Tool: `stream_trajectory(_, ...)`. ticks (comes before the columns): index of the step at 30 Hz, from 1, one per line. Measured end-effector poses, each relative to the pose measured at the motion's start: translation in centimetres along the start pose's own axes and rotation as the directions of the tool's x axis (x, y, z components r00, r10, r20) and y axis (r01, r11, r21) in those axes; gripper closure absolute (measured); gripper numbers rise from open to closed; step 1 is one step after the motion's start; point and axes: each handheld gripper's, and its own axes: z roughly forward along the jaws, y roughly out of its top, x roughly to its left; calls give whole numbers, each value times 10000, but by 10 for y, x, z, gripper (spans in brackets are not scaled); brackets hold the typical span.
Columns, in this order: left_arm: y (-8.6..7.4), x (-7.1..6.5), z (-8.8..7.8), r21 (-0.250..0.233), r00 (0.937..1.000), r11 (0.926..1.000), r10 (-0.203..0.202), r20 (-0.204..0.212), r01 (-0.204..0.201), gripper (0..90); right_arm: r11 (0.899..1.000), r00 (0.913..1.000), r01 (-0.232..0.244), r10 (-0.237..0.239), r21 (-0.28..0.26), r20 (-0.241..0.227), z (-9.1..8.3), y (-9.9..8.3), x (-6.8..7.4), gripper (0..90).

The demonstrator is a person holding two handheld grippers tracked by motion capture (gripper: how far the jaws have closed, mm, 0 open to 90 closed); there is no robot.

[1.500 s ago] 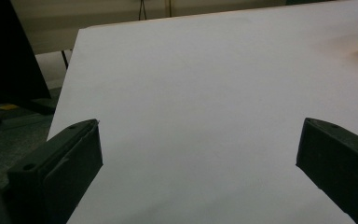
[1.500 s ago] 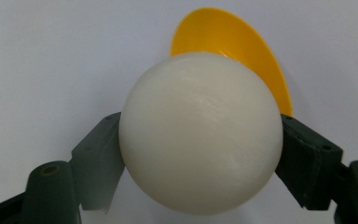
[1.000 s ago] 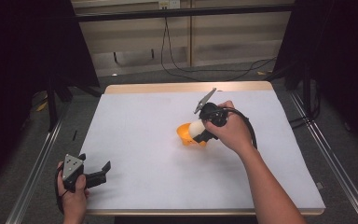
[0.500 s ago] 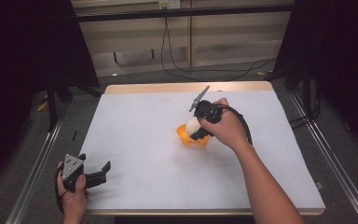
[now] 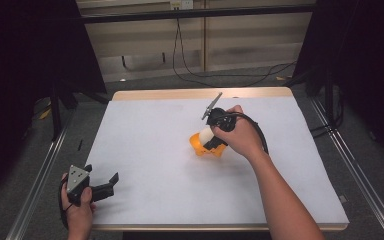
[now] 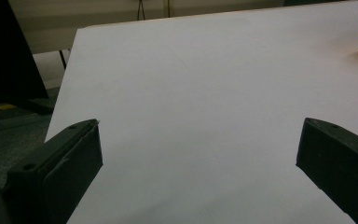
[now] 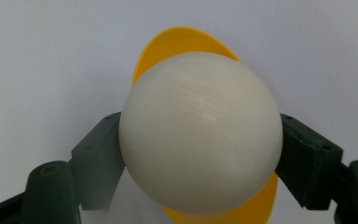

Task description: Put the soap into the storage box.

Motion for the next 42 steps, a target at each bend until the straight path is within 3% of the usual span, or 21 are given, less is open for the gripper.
stream_trajectory(18,0,0,0,-1,10000,10000,25,6,-25,0,10000,9999,32,-32,7,112,3,-1,-3,231)
stream_trajectory(20,0,0,0,-3,10000,10000,4,1,-4,0,9999,9996,38,-35,-96,267,4,-2,-3,222)
stream_trajectory(21,0,0,0,-3,10000,10000,9,6,-9,0,9991,9994,8,7,-428,358,2,-2,-3,183)
stream_trajectory(23,0,0,0,-2,10000,10000,18,5,-18,0,9971,9998,-161,171,-746,123,-2,-3,-2,123)
stream_trajectory(31,0,0,0,-7,10000,10000,31,-3,-31,0,9975,9999,-120,126,-696,76,-9,-8,0,118)
stream_trajectory(37,0,0,0,-13,10000,10000,31,8,-31,0,9974,9995,-268,277,-670,127,-11,-17,1,125)
stream_trajectory(42,0,-1,0,-2,10000,10000,64,-27,-64,0,9961,9979,-507,535,-726,376,-14,-25,-2,223)
